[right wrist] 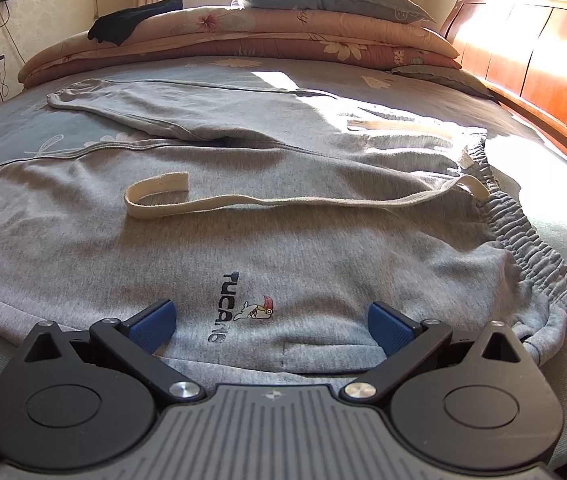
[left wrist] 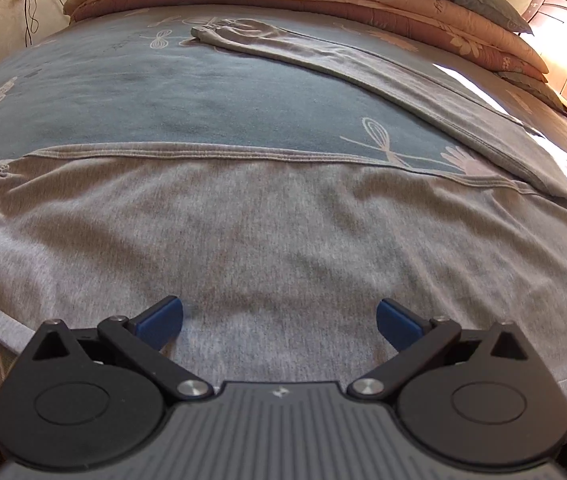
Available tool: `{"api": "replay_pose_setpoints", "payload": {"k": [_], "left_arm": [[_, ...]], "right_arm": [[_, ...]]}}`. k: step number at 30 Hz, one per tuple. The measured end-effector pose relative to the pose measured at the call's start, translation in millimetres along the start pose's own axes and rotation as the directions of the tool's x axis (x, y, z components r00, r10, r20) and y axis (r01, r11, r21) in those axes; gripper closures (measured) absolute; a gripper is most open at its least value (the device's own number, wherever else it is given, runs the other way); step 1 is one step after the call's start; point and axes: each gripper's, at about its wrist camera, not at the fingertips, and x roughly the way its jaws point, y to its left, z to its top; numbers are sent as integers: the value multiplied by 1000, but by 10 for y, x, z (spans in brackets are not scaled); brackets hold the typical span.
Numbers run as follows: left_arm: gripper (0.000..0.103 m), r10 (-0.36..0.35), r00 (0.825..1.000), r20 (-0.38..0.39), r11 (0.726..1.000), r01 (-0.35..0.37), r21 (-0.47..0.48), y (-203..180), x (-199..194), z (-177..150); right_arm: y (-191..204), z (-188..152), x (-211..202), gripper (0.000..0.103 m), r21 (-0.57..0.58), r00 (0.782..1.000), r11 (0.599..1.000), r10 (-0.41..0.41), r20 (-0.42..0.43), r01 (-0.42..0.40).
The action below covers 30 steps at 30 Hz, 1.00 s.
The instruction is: Fold clothes
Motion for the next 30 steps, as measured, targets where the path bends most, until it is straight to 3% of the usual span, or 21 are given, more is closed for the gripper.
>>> {"api": "replay_pose_setpoints", "payload": {"k": [2, 6, 9, 11, 14, 17, 20, 25, 30], "left_arm": [[1, 16, 1000, 0, 1000, -16, 12, -27, 3, -13], [1, 41, 999, -5, 999, -41, 22, -69, 14, -10], [1, 54, 999, -8, 998, -54, 23, -88, 10, -5], [1, 59, 998, -5, 998, -59, 31, -101, -5, -16], [1, 75, 997, 4, 995, -75, 60, -163, -61, -35], [1, 83, 996, 35, 992, -86, 97, -313, -149, -13], [1, 29, 998, 54, 990, -36, 138, -549, -215, 43], [1, -102, 994, 46, 971, 89, 224, -1031, -247, 71], [1, -180, 984, -6, 946, 175, 271, -1385, -161, 3]], "right_arm": [[-29, 70, -37, 0, 13, 1000, 1000, 3, -29, -3], [-199, 164, -147, 0, 138, 997, 988, 70, 22, -73], [-375, 80, -79, 0, 217, 997, 975, 64, -45, -53], [-436, -25, -139, 0, 205, 997, 977, 68, -26, -61], [-403, -74, -250, 0, 134, 999, 991, 16, -41, -10], [-443, -55, -373, 0, 134, 1000, 991, -10, 9, 9], [-561, 17, -365, 0, 180, 998, 984, -19, 53, 10], [-807, -9, -142, 0, 301, 998, 952, -47, -37, 56], [-891, -101, -226, 0, 280, 999, 959, -31, -35, 40]]}}
